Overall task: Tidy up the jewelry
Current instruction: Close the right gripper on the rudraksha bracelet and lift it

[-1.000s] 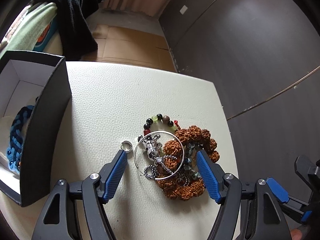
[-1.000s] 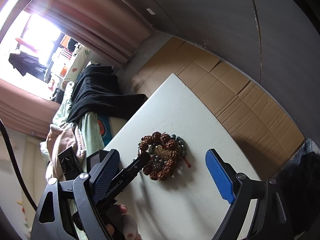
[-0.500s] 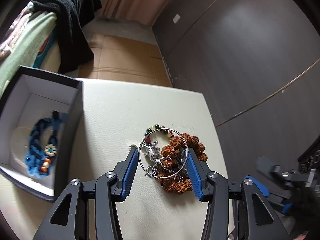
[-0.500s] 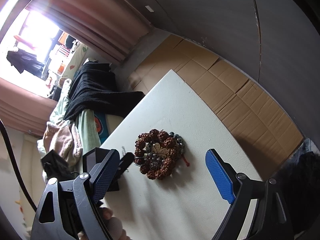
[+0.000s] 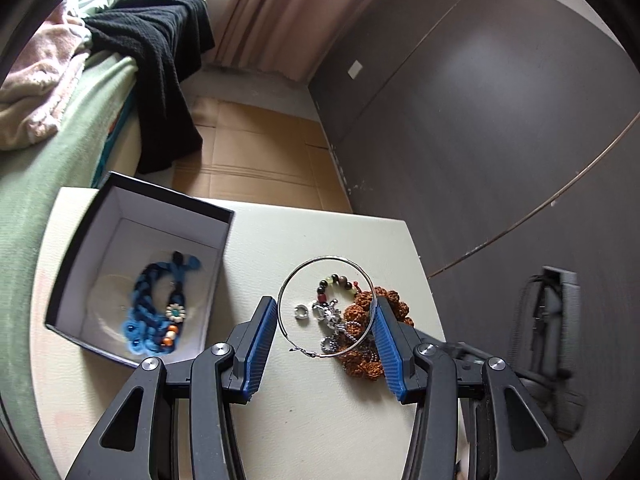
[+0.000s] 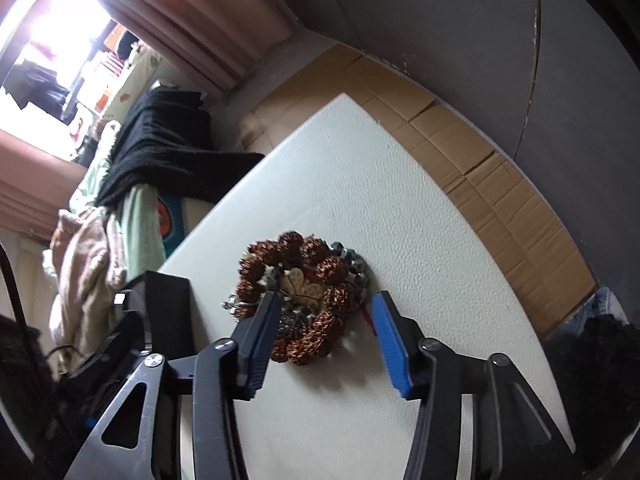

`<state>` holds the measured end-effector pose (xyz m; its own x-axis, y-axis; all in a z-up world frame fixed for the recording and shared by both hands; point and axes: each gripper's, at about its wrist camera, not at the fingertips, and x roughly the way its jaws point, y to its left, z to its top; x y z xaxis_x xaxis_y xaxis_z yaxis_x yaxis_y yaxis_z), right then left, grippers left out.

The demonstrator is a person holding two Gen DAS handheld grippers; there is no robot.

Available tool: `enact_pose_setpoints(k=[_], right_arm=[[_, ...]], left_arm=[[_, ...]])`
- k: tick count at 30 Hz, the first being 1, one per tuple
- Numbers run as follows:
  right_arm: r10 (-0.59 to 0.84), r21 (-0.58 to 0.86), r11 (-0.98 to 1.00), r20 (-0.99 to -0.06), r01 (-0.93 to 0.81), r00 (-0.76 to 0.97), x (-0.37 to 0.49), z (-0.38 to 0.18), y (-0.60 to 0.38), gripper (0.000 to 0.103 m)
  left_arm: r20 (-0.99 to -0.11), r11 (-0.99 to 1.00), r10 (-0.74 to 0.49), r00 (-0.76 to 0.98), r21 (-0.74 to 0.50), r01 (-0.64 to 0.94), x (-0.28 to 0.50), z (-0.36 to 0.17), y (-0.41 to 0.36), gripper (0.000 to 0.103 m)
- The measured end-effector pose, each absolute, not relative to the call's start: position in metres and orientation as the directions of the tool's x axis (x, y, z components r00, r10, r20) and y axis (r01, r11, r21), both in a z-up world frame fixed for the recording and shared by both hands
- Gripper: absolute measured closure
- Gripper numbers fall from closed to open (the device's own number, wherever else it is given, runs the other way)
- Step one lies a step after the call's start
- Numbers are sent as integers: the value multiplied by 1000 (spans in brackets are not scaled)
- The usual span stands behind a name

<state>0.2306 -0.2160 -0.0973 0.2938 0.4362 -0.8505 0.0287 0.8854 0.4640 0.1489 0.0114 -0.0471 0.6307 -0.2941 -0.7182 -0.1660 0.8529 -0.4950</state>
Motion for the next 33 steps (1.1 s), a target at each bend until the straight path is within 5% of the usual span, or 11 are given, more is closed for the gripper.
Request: enact_pose_setpoints(k=[3,6,10,21,33], right_arm=[[407,427,904,-868,11,283,232,-103,-207,56],[364,378,926,-888,-7,282,236,-107,-200,77],[370,382,924,-870,-28,327,233,-98,-200,83],[535,514,841,-742,-170,405,212,-50,-191,83],[318,317,946,-869,-66,378,221,-71,-202,83]], left_arm=[[-711,851,-290,641,-497,-167,144,-45,16,53],[-706,849,-285,648,-500,-171,140,-42,23,53],[-702,842,-279,656,-507,-185,136,-41,33,53],[-693,830,-277,665,-522,-198,130,-39,43,53],[-698,830,-282,658,-521,-197,133,-40,42,53]])
